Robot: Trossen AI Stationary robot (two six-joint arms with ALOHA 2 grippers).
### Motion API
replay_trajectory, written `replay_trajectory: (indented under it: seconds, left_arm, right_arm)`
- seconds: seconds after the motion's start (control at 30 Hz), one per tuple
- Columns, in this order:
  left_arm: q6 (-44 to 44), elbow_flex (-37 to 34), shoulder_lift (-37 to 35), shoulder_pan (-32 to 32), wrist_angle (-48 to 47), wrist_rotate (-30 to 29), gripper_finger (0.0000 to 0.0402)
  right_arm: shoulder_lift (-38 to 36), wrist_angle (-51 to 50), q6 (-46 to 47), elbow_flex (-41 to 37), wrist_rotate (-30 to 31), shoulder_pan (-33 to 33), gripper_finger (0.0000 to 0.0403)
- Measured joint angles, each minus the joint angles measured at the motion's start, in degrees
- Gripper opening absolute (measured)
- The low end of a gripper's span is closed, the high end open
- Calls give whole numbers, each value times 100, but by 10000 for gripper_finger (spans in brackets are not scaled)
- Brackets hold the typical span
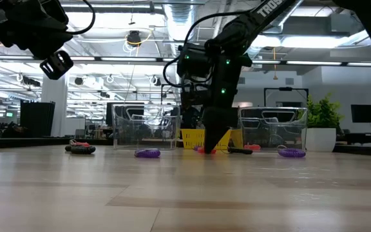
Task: Sort spring keychains
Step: Put the right orange spring keychain into the right transparent bin
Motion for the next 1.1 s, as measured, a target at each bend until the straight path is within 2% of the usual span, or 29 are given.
replay_trajectory:
  seconds: [0.27,0.5,0.67,0.8,0.93,1.1]
  left_arm:
    - [2,0,0,0,0,0,58]
    - [28,0,29,0,-44,0,58]
    - [-2,0,210,0,-42,-66,58]
    - [-201,0,407,1,-12,-470,58]
    - [-660,0,632,0,16,-746,58]
    - [-1387,0,887,0,169,-755,58]
  right_arm:
    - [24,-76,11,-1,-189,50,84]
    - [-17,-173,299,-7,-164,201,13]
    - [-214,-312,559,-38,-220,304,23]
    - [-504,-538,569,-71,-461,426,13]
    - [-942,-630,579,-52,-519,645,6]
    - [-1535,-629,577,-42,-433,1055,8]
